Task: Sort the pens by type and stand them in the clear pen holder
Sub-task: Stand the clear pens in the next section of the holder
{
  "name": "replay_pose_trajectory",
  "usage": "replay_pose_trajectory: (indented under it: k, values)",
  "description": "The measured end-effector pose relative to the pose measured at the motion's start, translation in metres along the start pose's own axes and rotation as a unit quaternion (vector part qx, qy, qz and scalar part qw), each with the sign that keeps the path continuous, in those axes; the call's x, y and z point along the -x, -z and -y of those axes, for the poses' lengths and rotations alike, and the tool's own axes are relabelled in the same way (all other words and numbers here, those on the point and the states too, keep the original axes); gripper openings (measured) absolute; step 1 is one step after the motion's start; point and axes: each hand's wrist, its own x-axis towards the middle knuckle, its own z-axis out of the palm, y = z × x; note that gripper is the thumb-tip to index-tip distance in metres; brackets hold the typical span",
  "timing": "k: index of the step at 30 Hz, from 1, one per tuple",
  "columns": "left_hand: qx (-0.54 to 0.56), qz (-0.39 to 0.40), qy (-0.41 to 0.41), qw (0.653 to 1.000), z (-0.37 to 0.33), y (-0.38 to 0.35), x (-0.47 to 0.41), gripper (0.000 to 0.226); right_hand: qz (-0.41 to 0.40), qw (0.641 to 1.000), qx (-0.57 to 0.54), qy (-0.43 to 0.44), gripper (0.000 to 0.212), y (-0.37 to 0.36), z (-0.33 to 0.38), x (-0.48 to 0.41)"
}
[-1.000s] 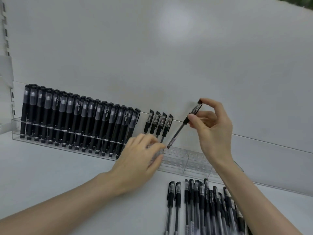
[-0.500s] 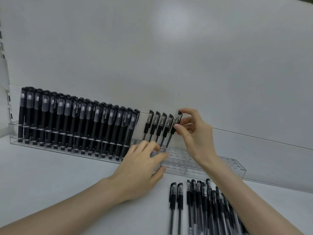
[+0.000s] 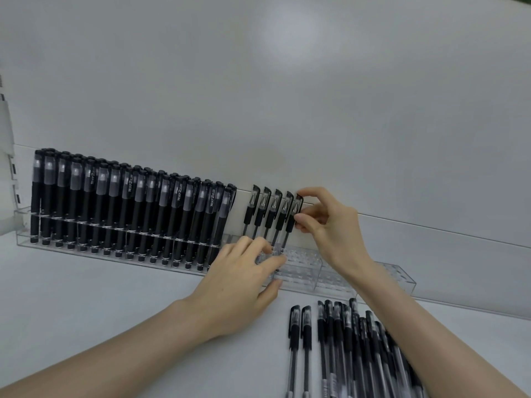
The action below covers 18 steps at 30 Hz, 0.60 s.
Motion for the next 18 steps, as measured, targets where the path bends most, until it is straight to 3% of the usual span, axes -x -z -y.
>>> replay_pose_trajectory:
  k: [10, 14, 18]
  values:
    - [-0.001, 0.009, 0.026, 1.0, -0.008, 0.007, -0.003, 0.037, -0.005, 0.999, 0.041, -0.004, 0.029, 0.002, 0.004, 0.007]
    - [0.012, 0.02, 0.061, 0.998, -0.011, 0.012, -0.008, 0.037, -0.032, 0.998, 0.052, -0.028, 0.016, 0.012, 0.006, 0.021]
    - [0.029, 0.098, 0.085, 0.991, -0.024, 0.031, -0.018, 0.04, -0.005, 0.995, 0.083, -0.046, 0.009, 0.027, 0.004, 0.048]
